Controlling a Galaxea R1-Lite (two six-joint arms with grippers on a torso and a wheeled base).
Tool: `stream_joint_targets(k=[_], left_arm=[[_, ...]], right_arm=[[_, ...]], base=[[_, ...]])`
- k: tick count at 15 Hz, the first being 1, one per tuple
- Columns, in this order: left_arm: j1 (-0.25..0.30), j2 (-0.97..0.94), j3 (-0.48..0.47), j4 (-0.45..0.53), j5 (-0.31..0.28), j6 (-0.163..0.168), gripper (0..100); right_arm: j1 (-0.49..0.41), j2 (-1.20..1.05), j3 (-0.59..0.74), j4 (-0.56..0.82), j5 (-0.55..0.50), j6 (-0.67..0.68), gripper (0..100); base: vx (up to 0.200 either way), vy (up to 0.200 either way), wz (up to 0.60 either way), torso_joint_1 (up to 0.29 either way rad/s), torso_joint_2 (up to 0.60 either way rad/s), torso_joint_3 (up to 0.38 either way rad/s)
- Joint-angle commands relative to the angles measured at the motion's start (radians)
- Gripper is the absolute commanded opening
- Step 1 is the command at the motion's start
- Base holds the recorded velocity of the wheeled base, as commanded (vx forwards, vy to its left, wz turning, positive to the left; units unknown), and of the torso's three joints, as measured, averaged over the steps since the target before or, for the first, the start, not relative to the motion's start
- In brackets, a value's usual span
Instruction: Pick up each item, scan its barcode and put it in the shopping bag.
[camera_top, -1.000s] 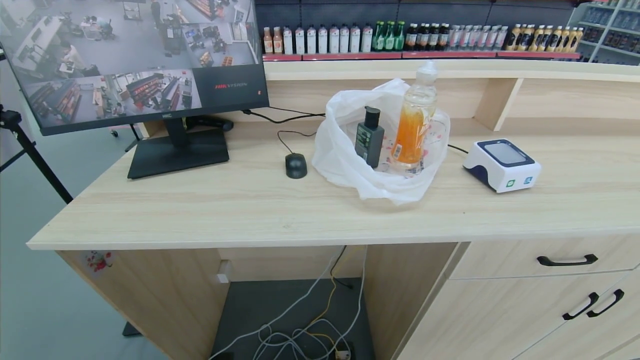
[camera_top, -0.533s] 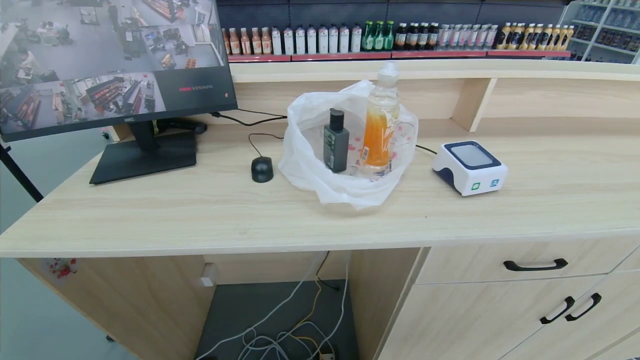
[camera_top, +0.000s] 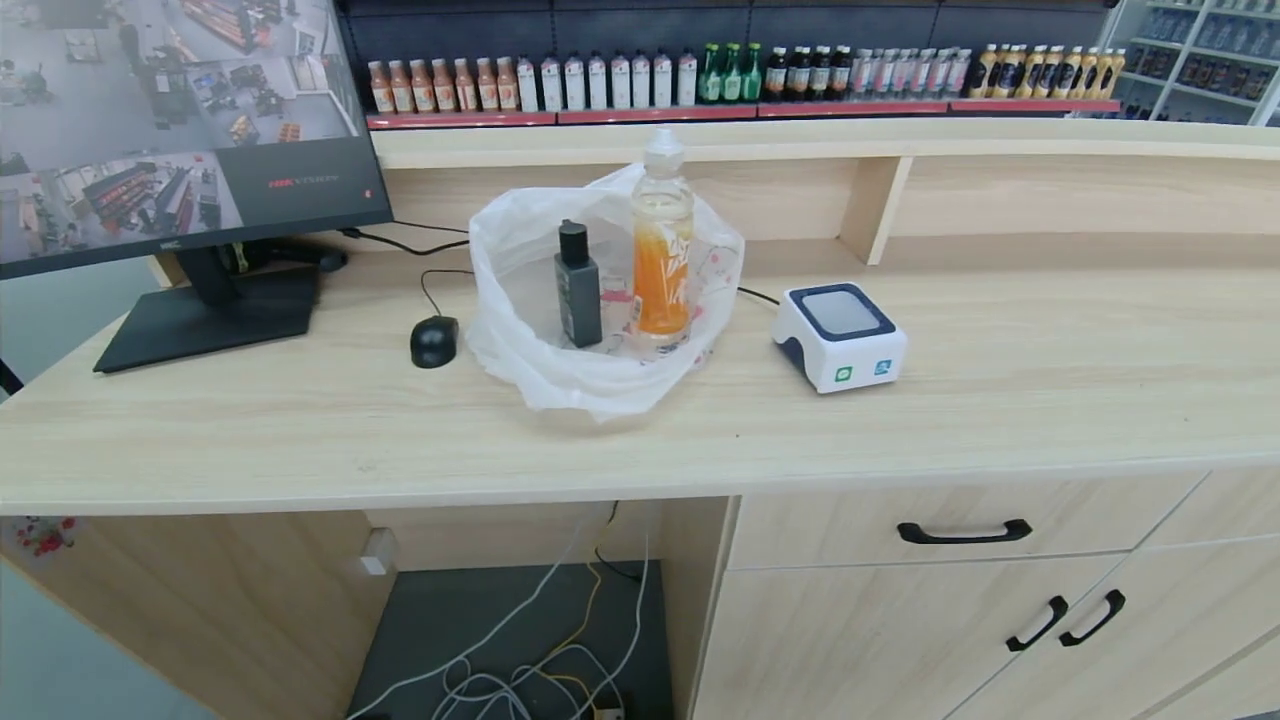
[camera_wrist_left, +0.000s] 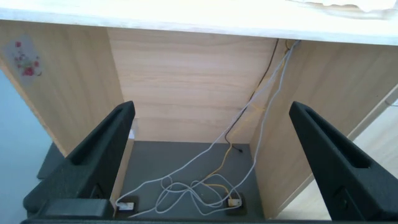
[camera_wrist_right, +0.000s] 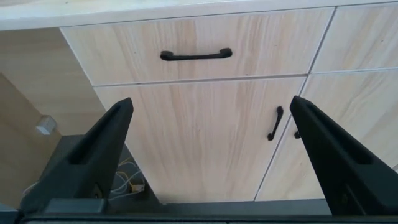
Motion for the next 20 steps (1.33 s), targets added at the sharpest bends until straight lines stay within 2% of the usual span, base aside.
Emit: stream_joint_targets(k=[1,12,14,20], left_arm=[[0.000,0.000,0.000,0.000,0.000,-0.001,100],[0.000,0.000,0.000,0.000,0.000,-0.004,100],[0.000,0.000,0.000,0.000,0.000,0.008,100],[0.000,0.000,0.000,0.000,0.000,0.008,100]], right_arm=[[0.000,0.001,0.000,0.000,0.000,0.000,100],[0.000,0.001,0.000,0.000,0.000,-0.002,100],[0.000,0.001,0.000,0.000,0.000,-0.002,100],[0.000,0.001,0.000,0.000,0.000,0.000,100]], base=[[0.000,-0.200,0.00,-0.007,0.00,0.002],[0.000,-0.200,0.00,0.002,0.00,0.001],[0.000,0.000,0.00,0.000,0.00,0.000],[0.000,0.000,0.00,0.000,0.00,0.000]])
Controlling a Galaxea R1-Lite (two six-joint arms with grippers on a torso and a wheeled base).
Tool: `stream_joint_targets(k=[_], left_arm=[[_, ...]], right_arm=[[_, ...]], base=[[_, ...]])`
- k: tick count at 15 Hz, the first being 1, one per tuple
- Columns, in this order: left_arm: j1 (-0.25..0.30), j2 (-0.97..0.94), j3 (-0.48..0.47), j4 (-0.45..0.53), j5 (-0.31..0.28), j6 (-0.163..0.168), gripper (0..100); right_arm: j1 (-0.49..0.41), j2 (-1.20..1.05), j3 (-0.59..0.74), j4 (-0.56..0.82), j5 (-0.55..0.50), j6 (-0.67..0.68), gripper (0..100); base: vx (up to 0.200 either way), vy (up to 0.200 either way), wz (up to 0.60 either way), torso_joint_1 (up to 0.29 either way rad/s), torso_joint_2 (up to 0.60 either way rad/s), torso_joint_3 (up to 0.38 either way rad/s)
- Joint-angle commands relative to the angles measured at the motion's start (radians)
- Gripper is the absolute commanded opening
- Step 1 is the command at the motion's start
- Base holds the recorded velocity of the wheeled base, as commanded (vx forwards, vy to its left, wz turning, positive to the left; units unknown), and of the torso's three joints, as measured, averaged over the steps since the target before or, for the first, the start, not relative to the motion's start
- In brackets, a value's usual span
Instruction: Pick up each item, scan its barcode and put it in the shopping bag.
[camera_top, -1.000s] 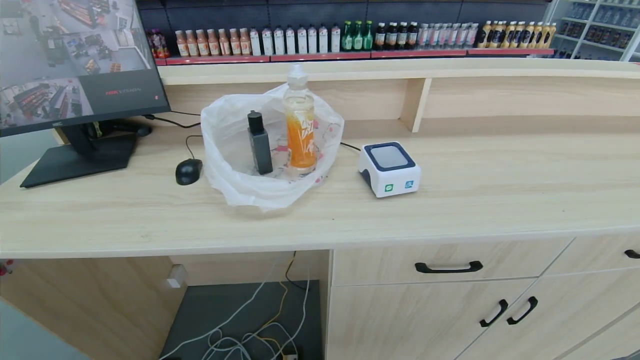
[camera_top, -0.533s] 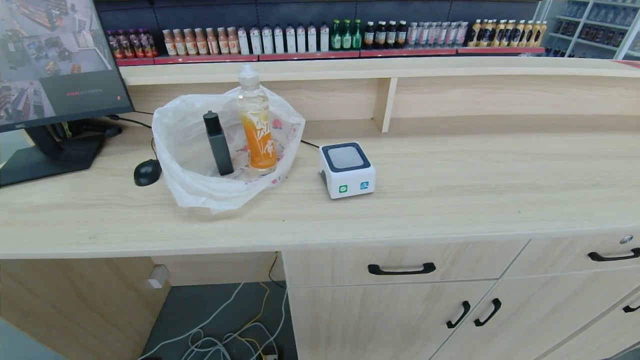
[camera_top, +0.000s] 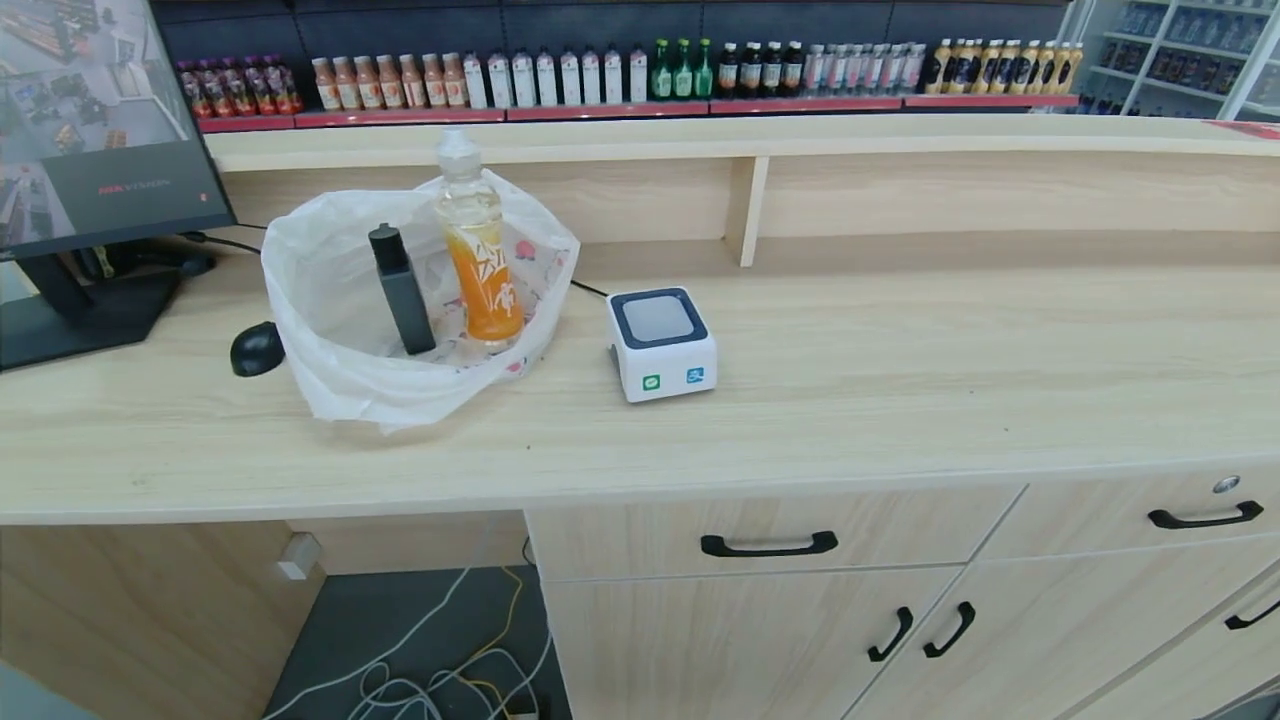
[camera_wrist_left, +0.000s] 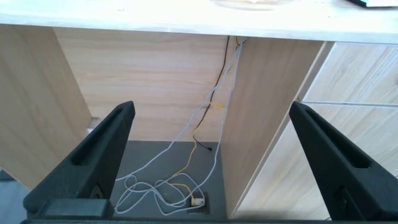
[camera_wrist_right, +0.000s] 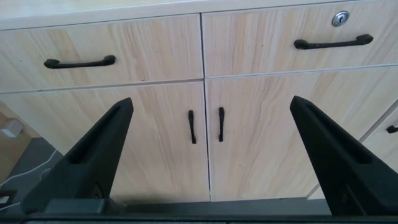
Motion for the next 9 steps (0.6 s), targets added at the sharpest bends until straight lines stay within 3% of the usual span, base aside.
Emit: stream_joint_targets(k=[1,9], left_arm=[[0.000,0.000,0.000,0.000,0.000,-0.001,100],[0.002,0.000,0.000,0.000,0.000,-0.001,100]], right_arm=[[0.002,0.001,0.000,0.000,0.000,0.004,100],[0.002,0.001,0.000,0.002,0.000,-0.016,100]], base=[[0.000,0.000,0.00,0.000,0.00,0.000],[0.000,0.000,0.00,0.000,0.00,0.000]])
